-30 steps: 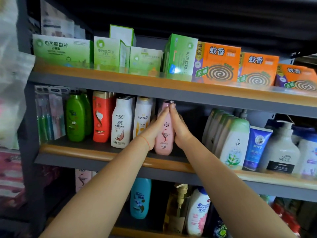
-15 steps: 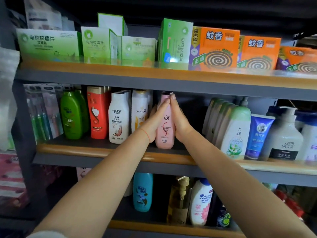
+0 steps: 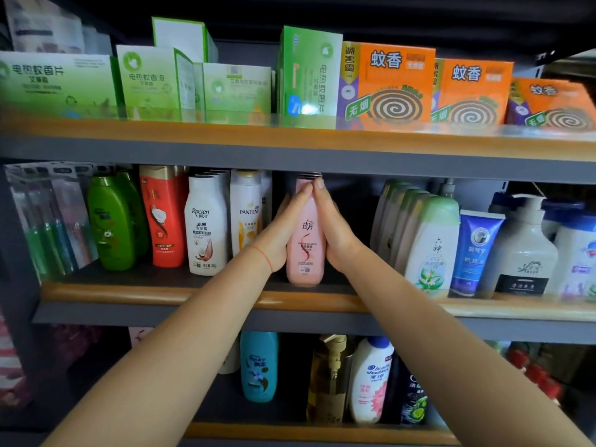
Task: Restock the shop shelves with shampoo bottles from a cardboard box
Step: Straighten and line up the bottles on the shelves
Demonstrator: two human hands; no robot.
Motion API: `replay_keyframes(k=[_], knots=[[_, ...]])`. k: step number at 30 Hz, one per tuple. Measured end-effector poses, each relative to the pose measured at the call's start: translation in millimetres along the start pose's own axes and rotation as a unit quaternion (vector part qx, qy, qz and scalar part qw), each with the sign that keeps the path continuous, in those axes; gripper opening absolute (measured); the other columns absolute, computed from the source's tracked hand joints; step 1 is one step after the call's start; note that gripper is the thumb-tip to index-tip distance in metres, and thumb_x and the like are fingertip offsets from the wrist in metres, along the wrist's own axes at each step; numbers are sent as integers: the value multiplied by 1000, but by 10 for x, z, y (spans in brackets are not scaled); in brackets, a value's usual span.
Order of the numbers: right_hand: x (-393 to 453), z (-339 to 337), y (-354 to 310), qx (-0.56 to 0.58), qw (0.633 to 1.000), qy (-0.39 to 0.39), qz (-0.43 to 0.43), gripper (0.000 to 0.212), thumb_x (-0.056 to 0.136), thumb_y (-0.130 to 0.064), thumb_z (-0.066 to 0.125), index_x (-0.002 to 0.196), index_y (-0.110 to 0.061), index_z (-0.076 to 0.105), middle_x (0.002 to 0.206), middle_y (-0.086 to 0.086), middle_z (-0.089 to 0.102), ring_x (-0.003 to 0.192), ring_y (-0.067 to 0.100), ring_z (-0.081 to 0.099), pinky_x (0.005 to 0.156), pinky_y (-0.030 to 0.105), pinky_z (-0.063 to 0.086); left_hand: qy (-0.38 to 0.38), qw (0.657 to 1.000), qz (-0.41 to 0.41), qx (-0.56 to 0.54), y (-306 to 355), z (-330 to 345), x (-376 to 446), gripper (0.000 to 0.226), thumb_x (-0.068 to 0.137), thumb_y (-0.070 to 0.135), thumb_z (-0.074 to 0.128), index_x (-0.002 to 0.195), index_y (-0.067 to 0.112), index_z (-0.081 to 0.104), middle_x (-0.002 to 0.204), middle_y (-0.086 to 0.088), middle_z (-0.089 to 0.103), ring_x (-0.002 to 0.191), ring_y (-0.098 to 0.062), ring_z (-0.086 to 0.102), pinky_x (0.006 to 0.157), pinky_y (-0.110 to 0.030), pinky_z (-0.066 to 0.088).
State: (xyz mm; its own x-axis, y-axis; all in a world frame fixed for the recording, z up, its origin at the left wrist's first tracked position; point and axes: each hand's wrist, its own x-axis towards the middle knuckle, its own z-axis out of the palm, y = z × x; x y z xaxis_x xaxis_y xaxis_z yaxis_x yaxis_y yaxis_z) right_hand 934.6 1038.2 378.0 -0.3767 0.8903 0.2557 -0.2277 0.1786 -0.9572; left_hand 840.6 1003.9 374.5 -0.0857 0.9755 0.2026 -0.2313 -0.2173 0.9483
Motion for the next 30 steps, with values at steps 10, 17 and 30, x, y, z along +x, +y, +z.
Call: replay_keyframes(k=[10, 17, 30], knots=[[-345, -316, -138, -6, 1000, 26, 3, 101, 55, -87, 63, 131, -20, 58, 114, 12, 72, 101, 25, 72, 96, 47, 54, -1, 999, -29, -18, -172, 472, -95, 108, 51, 88, 72, 137, 27, 51, 92, 0, 72, 93, -23, 73, 77, -37, 54], [-542, -318, -215, -45, 997, 61, 8, 104, 52, -94, 60, 131, -27, 58, 114, 4, 73, 103, 22, 71, 96, 47, 53, 17, 1000, -9, 3, -173, 587, -241, 100, 55, 90, 67, 133, 30, 53, 98, 0, 72, 95, -24, 73, 85, -43, 56], [-984, -298, -130, -259, 948, 146, -114, 44, 96, -55, 42, 124, -26, 59, 115, 3, 64, 104, 15, 61, 86, 33, 50, 44, 967, 131, 215, -121, 407, -882, 46, 100, 49, 47, 144, 37, 44, 123, 14, 61, 111, -2, 59, 85, -20, 47]])
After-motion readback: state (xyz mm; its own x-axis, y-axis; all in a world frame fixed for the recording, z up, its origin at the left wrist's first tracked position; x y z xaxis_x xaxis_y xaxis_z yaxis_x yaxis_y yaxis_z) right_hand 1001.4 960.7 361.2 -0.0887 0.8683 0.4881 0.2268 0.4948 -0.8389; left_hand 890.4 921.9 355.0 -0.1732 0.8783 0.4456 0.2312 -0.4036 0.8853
